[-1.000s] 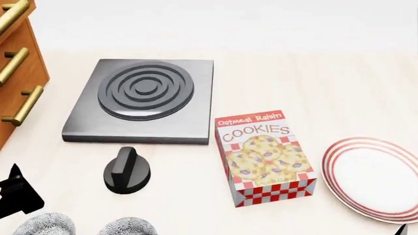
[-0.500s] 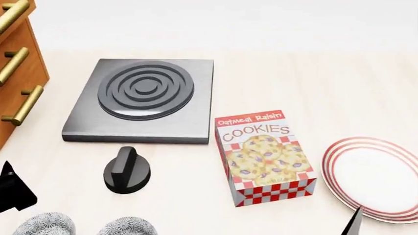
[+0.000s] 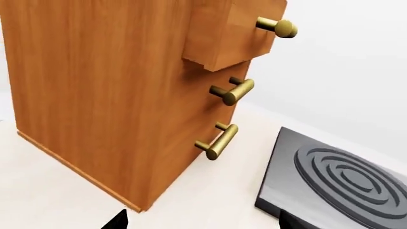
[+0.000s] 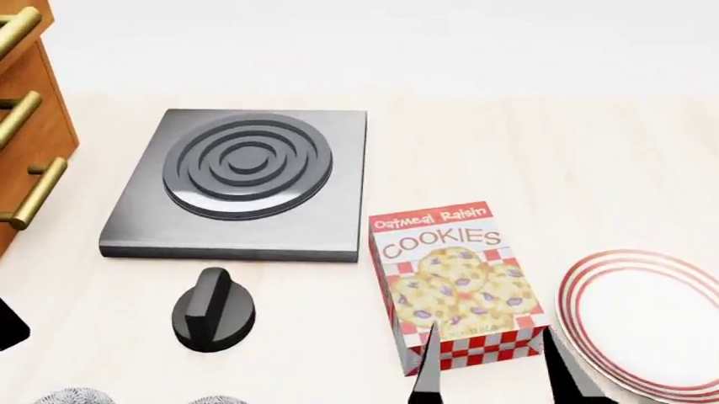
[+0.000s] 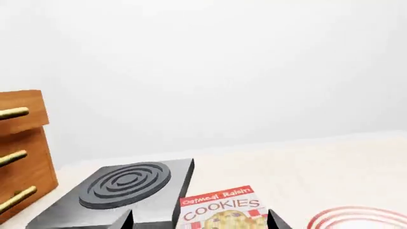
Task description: Pick the akita bowl from table center and place it on the plate.
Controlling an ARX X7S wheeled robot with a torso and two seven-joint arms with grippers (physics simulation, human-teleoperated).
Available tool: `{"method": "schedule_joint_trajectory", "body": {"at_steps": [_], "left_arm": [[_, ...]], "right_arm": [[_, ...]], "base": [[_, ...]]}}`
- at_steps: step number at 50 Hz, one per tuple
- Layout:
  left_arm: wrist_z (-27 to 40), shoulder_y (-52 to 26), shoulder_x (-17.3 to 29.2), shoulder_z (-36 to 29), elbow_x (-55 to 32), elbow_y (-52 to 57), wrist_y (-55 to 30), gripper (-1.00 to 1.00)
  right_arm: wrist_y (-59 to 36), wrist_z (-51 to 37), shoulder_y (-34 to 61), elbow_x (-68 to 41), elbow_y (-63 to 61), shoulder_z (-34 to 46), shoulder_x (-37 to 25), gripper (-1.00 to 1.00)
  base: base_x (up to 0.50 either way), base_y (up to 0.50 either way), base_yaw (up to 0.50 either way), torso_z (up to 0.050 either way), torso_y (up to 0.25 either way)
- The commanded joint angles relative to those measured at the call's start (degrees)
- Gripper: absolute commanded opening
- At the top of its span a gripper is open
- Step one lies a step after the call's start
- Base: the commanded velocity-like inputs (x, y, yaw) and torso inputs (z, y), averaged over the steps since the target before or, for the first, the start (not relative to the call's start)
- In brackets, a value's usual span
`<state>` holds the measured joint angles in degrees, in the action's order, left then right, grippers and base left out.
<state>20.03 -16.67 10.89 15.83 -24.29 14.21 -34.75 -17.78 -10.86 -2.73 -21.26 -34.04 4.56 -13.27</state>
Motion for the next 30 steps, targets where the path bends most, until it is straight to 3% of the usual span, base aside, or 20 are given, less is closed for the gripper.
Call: {"method": "schedule_joint_trajectory", "body": {"at_steps": [1, 9, 21, 30], "left_arm": [[-0.84, 0.12, -0.26, 3.16, -0.03, -2.58, 3.53, 1.0], [-0.37, 0.5, 0.15, 4.53, -0.54, -2.52, 4.12, 1.0], [0.0, 1.03, -0.01, 4.5, -1.17, -1.87, 4.28, 1.0], [0.21, 0.66, 0.28, 4.46, -1.35, -2.37, 4.52, 1.0]], "right_arm": [[-12.35, 7.52, 10.32, -6.82, 4.47, 6.88, 0.44, 1.0], [-19.03, 9.77, 14.02, -10.66, 6.45, 10.14, 0.0, 1.0], [-27.2, 10.99, 15.46, -23.8, 9.71, 5.52, 1.2, 1.0], [-30.68, 9.22, 17.48, -27.18, 10.74, 4.29, 1.09, 1.0]], "base": [[0.0, 0.0, 0.0, 0.0, 0.0], [0.0, 0.0, 0.0, 0.0, 0.0], [0.0, 0.0, 0.0, 0.0, 0.0], [0.0, 0.0, 0.0, 0.0, 0.0]]}}
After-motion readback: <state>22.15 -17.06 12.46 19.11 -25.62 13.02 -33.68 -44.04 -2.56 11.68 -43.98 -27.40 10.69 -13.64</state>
